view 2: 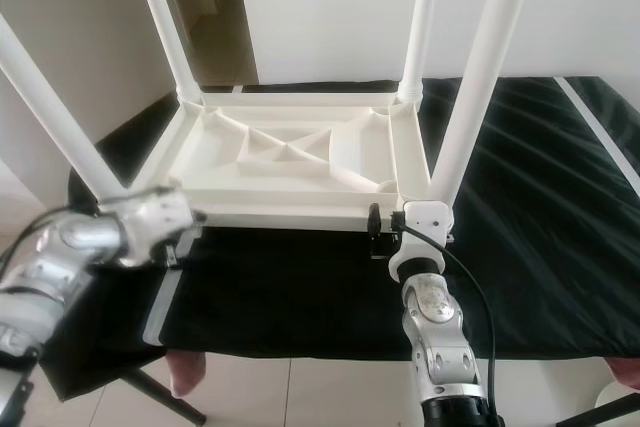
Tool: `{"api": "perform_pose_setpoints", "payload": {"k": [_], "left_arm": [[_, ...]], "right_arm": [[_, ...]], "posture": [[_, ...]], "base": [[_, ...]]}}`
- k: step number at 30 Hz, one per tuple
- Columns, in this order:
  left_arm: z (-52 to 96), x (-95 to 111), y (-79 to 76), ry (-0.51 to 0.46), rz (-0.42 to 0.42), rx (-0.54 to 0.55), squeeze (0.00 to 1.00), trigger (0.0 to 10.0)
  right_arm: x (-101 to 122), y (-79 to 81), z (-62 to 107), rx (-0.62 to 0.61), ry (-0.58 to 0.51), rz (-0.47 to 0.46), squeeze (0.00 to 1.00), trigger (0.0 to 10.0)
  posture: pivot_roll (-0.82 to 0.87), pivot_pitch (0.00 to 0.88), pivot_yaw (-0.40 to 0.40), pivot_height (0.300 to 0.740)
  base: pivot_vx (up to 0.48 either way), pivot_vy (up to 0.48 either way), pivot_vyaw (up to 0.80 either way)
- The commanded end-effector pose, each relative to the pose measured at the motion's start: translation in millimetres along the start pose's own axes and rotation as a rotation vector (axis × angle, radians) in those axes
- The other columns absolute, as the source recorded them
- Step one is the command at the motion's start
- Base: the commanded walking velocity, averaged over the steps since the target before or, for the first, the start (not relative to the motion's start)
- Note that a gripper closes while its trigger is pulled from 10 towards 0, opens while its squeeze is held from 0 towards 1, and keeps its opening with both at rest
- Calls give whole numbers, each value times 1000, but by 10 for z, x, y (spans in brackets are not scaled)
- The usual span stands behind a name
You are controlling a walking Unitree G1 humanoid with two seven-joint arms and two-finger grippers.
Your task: Building children table
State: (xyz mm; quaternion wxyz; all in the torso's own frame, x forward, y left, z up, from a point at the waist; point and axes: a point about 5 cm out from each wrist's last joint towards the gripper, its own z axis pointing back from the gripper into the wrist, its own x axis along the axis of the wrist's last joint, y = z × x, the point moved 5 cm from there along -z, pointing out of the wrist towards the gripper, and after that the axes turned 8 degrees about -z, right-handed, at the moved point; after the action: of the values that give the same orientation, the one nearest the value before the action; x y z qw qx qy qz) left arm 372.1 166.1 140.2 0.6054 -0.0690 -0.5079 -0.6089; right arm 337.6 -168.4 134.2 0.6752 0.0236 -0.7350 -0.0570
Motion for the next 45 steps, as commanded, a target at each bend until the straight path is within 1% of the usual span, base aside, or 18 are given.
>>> {"api": "perform_pose_setpoints", "payload": {"k": [1, 5, 9, 11, 12, 15, 18, 19, 20, 21, 23, 28, 32, 34, 37, 38, 42, 45], "left_arm": [[21, -38, 35, -3, 43, 19, 0, 10000], [24, 6, 149, -40, 71, 81, 0, 10000], [34, 26, 141, -66, 96, 73, 0, 10000], [84, 17, 58, -86, 111, 29, 0, 10000], [171, 25, -79, -129, 116, -37, 0, 10000], [192, 30, -109, -141, 116, -52, 0, 10000], [245, 1, -225, -144, 172, -107, 0, 10000], [317, 37, -370, -181, 190, -139, 0, 10000], [317, 37, -370, -181, 190, -139, 0, 10000], [369, 76, -474, -209, 198, -161, 0, 10000], [422, 108, -570, -226, 204, -167, 0, 10000], [551, 36, -598, -208, 245, -108, 0, 10000], [837, -215, -633, -110, 306, -28, 0, 10000], [879, -250, -639, -96, 317, -19, 0, 10000], [1181, -533, -543, 26, 355, 87, 0, 10000], [1181, -533, -543, 26, 355, 87, 0, 10000], [1375, -817, -219, 160, 361, 293, 0, 10000], [1402, -848, -112, 179, 353, 353, 0, 10000]], "right_arm": [[-31, -174, -3, -69, 8, -1, 0, 10000], [-13, -282, -22, -96, 0, 14, 0, 10000], [3, -361, -30, -119, -4, 15, 0, 10000], [14, -431, -25, -141, -7, 19, 0, 10000], [23, -535, -22, -173, -8, 27, 0, 10000], [24, -558, -22, -180, -9, 29, 0, 10000], [27, -607, -18, -187, -10, 33, 0, 10000], [50, -672, -41, -200, -13, 36, 0, 10000], [50, -672, -41, -200, -13, 36, 0, 10000], [68, -716, -58, -210, -16, 38, 0, 10000], [89, -745, -82, -213, -19, 42, 0, 10000], [116, -786, -132, -208, -19, 53, 0, 10000], [144, -899, -187, -219, -14, 71, 0, 10000], [152, -921, -188, -223, -15, 74, 0, 10000], [194, -1081, -201, -259, -17, 97, 0, 10000], [194, -1081, -201, -259, -17, 97, 0, 10000], [213, -1141, -200, -267, -20, 104, 0, 10000], [213, -1141, -202, -268, -21, 104, 0, 10000]], "posture": [[40, 0, 60, 740], [41, 0, 58, 740], [38, 0, 59, 740], [40, 0, 57, 740], [40, 0, 57, 740], [40, 0, 57, 740], [51, 0, 52, 740], [73, 0, 29, 740], [73, 0, 29, 740], [73, 0, 29, 740], [86, 0, 15, 740], [118, 0, -19, 740], [139, 0, -36, 740], [143, 0, -38, 740], [154, 0, -46, 740], [154, 0, -46, 740], [152, 0, -43, 740], [152, 0, -43, 740]], "base": [[0, 0, 0], [0, 0, 0], [0, 0, 0], [0, 0, 0], [0, 0, 0], [0, 0, 0], [0, 0, 0], [0, 0, 0], [0, 0, 0], [0, 0, 0], [0, 0, 0], [0, 0, 0], [0, 0, 0], [0, 0, 0], [0, 0, 0], [0, 0, 0], [0, 0, 0], [0, 0, 0]]}}
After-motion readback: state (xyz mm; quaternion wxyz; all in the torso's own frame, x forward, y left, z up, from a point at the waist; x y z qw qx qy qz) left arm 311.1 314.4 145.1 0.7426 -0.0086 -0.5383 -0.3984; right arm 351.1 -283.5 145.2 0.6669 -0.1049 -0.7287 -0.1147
